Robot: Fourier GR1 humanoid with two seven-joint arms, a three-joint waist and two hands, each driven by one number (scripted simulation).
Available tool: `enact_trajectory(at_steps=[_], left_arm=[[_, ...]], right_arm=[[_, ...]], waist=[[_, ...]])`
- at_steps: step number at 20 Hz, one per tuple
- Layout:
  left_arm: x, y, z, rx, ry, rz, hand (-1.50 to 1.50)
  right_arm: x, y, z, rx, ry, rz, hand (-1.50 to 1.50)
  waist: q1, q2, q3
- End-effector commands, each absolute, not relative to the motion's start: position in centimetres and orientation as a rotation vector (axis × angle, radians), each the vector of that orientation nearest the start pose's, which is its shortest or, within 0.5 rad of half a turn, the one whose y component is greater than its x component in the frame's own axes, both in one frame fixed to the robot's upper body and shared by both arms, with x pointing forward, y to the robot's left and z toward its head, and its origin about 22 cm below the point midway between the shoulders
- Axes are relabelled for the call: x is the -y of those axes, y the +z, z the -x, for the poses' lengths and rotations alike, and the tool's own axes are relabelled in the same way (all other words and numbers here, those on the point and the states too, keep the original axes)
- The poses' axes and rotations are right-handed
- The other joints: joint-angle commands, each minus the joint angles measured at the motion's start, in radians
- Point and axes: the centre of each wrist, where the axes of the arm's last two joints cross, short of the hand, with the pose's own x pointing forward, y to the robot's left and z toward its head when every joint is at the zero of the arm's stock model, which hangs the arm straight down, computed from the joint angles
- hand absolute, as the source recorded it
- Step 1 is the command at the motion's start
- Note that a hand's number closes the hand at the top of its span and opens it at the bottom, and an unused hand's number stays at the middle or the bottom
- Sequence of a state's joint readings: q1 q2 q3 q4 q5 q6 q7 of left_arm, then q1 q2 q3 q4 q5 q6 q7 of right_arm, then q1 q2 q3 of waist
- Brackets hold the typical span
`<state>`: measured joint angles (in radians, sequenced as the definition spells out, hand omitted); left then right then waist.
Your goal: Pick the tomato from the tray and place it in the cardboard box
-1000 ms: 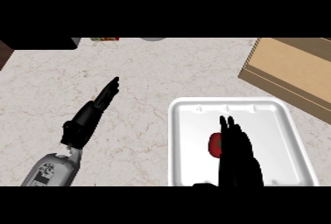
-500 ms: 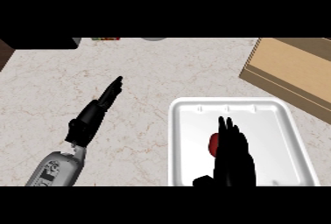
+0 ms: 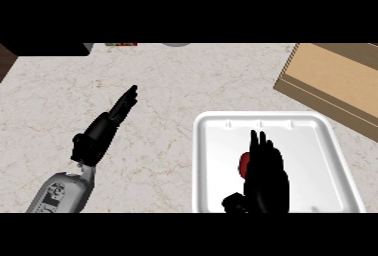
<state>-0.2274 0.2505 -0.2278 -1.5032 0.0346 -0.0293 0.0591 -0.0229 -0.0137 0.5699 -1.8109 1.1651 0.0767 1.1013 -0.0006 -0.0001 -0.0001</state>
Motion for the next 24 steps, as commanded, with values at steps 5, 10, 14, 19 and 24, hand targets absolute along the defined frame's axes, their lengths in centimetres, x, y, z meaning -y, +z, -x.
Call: enact_trajectory(at_steps=[5,10,14,19,24], left_arm=[[-20.8,3.2,-27.6,1.595,-0.445,0.028,0.0],[-20.8,4.5,-28.2,1.608,-0.452,0.042,0.0],[-21.3,4.0,-28.9,1.6,-0.461,0.026,0.0],[-21.7,3.9,-28.1,1.62,-0.44,0.039,0.0],[-20.8,3.7,-28.3,1.599,-0.451,0.049,0.0]], right_arm=[[9.8,5.1,-21.5,0.782,0.694,0.979,-1.5],[10.5,4.8,-20.2,0.741,0.692,0.958,-1.5],[8.2,1.9,-19.6,0.751,0.696,0.967,-1.5],[9.8,1.5,-22.2,0.708,0.704,1.0,-1.5],[12.6,0.9,-22.7,0.665,0.729,1.003,-1.5]], waist=[[0.004,0.0,0.0],[-0.001,-0.001,0.0],[0.002,0.0,0.0],[0.004,0.0,0.0],[-0.001,0.0,0.0]])
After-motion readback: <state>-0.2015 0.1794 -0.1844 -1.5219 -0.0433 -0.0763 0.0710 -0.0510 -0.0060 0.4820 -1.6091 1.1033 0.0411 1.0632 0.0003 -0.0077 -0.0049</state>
